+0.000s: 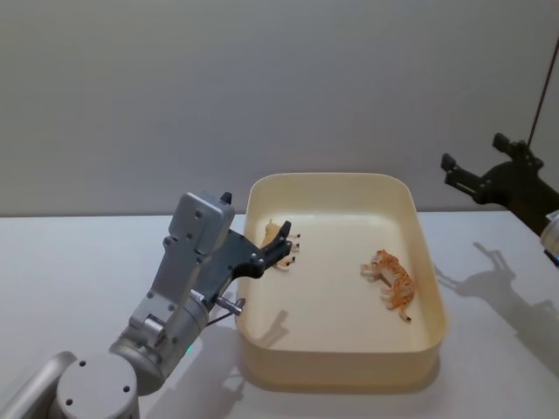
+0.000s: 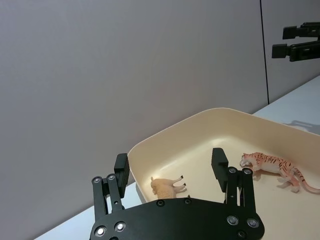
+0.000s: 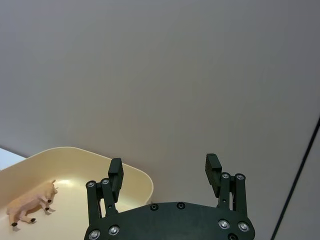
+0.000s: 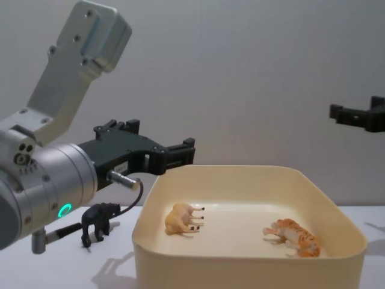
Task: Pick up the toy alternately with two hands and place it into the central storage box.
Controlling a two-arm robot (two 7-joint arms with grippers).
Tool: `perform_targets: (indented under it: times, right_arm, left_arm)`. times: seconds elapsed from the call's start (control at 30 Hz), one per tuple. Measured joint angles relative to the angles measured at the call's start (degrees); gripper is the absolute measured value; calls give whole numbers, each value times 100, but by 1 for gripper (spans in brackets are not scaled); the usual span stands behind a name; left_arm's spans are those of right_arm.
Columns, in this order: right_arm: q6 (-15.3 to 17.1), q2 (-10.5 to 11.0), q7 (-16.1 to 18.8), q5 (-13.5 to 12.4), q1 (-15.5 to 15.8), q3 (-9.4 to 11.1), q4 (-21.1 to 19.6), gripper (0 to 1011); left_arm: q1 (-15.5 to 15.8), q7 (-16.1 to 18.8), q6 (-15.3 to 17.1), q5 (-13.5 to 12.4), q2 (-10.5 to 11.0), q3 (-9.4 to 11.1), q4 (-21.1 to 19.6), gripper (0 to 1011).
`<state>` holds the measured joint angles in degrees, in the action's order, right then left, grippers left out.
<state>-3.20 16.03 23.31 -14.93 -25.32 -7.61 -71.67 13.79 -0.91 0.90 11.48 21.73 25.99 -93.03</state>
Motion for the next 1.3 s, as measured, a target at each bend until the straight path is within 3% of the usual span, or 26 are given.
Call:
perform_targets:
  times: [0.33,0.63,1.03,1.3]
  right_arm:
    - [52,124,-95,-32,176,114,-232,1001]
    - [73,178,-135,-47,252,162,-335,1001]
    - [83,206,-155,-54,294,189,-389,1001]
    - [89,215,-162,-58,308,197,-407,1001]
  left_arm:
    - [196,-113,283,194,-159,-51,159,1001]
    - [437,138,700,384,-337,-146,387,1001]
    - [866,589,1553,543,-513,-401,861,1001]
    - [1101,576,2058,590,-552,-538,1170,1001]
